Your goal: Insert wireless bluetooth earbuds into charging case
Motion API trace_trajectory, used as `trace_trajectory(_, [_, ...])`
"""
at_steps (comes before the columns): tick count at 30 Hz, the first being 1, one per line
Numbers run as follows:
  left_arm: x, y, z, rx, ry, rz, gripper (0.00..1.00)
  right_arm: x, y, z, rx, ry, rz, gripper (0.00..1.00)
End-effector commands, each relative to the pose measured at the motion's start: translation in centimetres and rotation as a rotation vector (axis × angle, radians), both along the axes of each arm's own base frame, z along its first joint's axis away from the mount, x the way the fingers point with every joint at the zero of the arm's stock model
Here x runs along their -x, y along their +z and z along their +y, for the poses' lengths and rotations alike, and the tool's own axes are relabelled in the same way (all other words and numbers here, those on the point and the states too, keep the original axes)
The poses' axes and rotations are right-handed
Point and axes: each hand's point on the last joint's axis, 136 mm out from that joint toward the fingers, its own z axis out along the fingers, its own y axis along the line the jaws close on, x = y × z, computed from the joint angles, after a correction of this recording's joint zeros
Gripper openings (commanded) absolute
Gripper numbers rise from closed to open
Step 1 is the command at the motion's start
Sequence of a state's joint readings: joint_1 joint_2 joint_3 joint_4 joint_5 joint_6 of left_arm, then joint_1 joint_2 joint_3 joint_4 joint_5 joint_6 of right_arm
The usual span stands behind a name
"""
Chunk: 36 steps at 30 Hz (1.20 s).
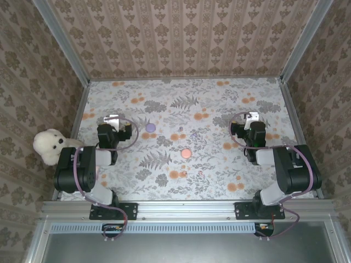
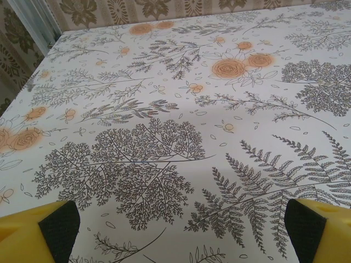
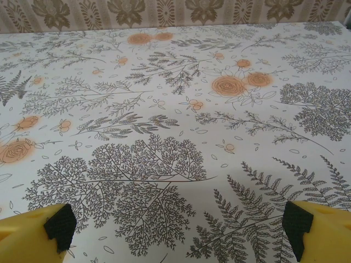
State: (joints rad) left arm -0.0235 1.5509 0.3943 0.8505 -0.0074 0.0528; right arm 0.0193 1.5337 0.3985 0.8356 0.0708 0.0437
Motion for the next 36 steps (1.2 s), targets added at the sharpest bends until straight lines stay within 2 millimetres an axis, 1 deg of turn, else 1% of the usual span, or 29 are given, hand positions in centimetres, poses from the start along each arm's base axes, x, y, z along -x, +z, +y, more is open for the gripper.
trace_trajectory(1, [-0.5, 1.1, 0.5, 0.007, 0.017, -0.030, 1.00, -0.5, 1.0, 0.1, 0.006, 0.015, -0.033, 1.00])
trace_trajectory(14, [-0.5, 1.0, 0.5, 0.008, 0.019, -0.026, 1.00, -0.5, 0.9, 0.1, 0.004, 0.015, -0.032, 1.00])
trace_trajectory(23, [-0.4, 1.1, 0.7, 0.039, 0.006, -0.033, 1.00, -0.5, 0.9, 0.0, -0.008, 0.019, -0.031, 1.00])
trace_trajectory(30, [-0.4, 1.1, 0.1, 0.020, -0.017, -0.025, 1.00, -0.4, 1.1, 0.0, -0.019, 0.023, -0.040, 1.00])
trace_trajectory(31, [-0.5, 1.4, 0.0, 0.018, -0.024, -0.032, 1.00, -0.5, 1.4, -0.5, -0.018, -0.002, -0.042, 1.00])
trace_trajectory(33, [-0.4, 1.9, -0.3, 0.010, -0.036, -0.024, 1.00, -0.4, 2.8, -1.8, -0.015, -0.088, -0.019, 1.00])
trace_trajectory(36, [-0.3, 3.0, 0.3, -0.005, 0.015, -0.017, 1.00, -0.2, 5.4, -2.7, -0.019, -0.147, 0.000, 1.00])
